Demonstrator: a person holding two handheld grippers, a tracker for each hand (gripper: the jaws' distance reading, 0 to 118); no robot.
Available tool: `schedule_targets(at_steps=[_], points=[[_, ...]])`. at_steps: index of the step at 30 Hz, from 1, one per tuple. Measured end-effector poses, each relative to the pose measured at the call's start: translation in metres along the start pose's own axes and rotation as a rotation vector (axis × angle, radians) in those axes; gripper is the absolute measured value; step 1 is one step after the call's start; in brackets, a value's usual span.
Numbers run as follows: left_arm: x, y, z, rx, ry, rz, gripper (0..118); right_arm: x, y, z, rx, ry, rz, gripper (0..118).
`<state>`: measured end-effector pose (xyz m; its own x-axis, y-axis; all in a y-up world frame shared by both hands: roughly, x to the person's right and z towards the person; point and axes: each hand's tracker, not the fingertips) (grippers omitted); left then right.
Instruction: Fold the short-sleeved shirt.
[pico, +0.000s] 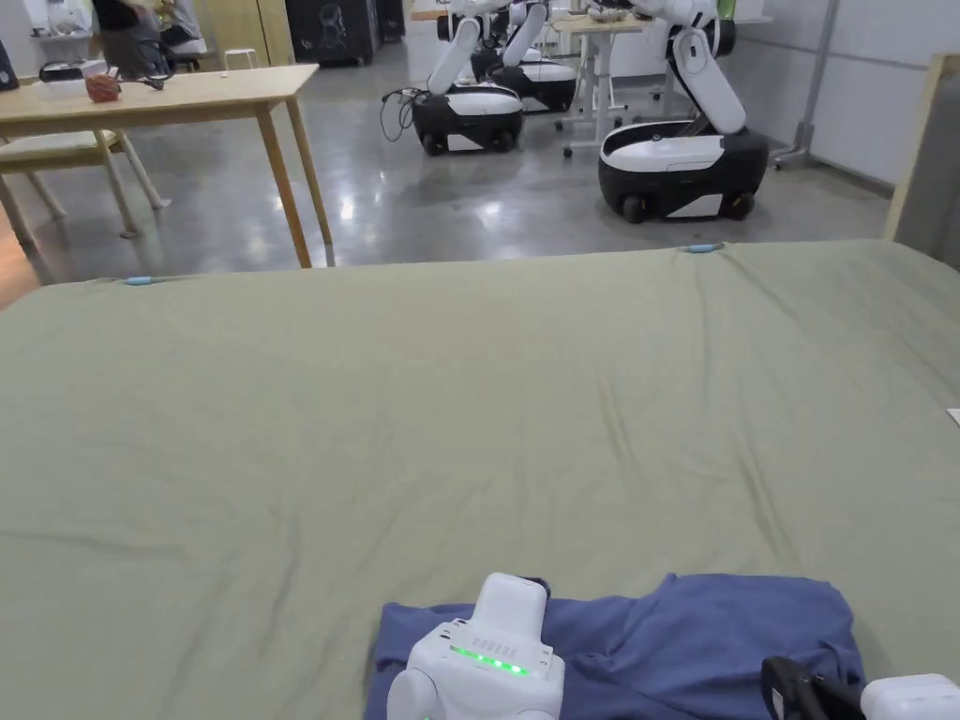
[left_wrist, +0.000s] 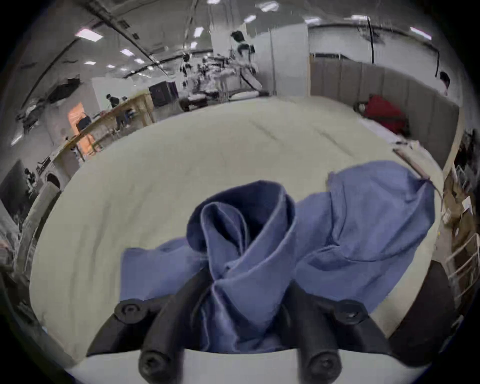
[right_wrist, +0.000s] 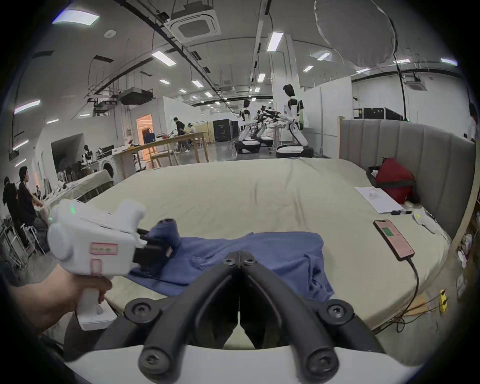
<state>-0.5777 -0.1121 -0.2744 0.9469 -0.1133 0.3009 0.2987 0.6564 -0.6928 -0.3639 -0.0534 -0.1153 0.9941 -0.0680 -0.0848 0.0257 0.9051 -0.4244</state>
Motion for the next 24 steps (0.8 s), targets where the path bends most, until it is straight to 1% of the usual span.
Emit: schedule_targets(at_steps=[1,2,3,5,6,9,11,12,13,14,15,16,17,20,21,22,24], points=[[-0.005,0.003,0.004,0.012,-0.01,0.017,49,0.003,0.0,0.0,-0.001,0.002,0.0,1],[-0.011,0.005,0.012,0.031,-0.064,0.085,89,0.005,0.001,0.0,-0.004,0.005,0.003,1],[-0.019,0.008,0.023,0.054,-0.11,0.146,107,0.008,0.001,0.0,-0.002,0.006,0.006,1],[-0.037,0.017,0.052,0.149,-0.137,0.187,113,0.013,0.002,0.001,0.004,0.016,0.008,1],[-0.046,0.019,0.066,0.185,-0.15,0.209,114,0.015,0.002,0.002,0.006,0.022,0.005,1],[-0.072,0.018,0.085,0.2,-0.127,0.273,114,0.021,0.0,0.001,0.016,0.039,-0.013,1],[-0.088,0.013,0.082,0.16,-0.088,0.328,113,0.025,-0.003,-0.002,0.015,0.055,-0.035,1],[-0.093,0.009,0.075,0.116,-0.082,0.35,113,0.026,-0.006,-0.003,0.016,0.059,-0.046,1],[-0.094,0.006,0.066,0.068,-0.059,0.364,109,0.028,-0.008,-0.004,0.014,0.064,-0.056,1],[-0.094,0.003,0.059,0.039,-0.053,0.372,91,0.029,-0.009,-0.005,0.011,0.068,-0.063,1],[-0.091,0.0,0.051,0.017,-0.081,0.381,66,0.031,-0.011,-0.005,0.008,0.072,-0.07,1],[-0.086,-0.003,0.042,0.007,-0.151,0.393,36,0.032,-0.014,-0.005,0.006,0.073,-0.075,1],[-0.077,-0.005,0.034,-0.012,-0.198,0.403,22,0.034,-0.015,-0.006,0.001,0.076,-0.078,1],[-0.045,-0.005,0.012,-0.041,-0.381,0.397,22,0.041,-0.018,-0.005,-0.008,0.07,-0.09,1],[-0.03,-0.004,0.004,-0.089,-0.432,0.406,22,0.043,-0.018,-0.004,-0.01,0.066,-0.093,1],[-0.015,-0.002,-0.004,-0.142,-0.418,0.395,22,0.046,-0.018,-0.003,-0.011,0.059,-0.096,1],[-0.005,0.002,-0.003,-0.096,-0.323,0.332,22,0.048,-0.016,0.0,-0.014,0.046,-0.092,1]])
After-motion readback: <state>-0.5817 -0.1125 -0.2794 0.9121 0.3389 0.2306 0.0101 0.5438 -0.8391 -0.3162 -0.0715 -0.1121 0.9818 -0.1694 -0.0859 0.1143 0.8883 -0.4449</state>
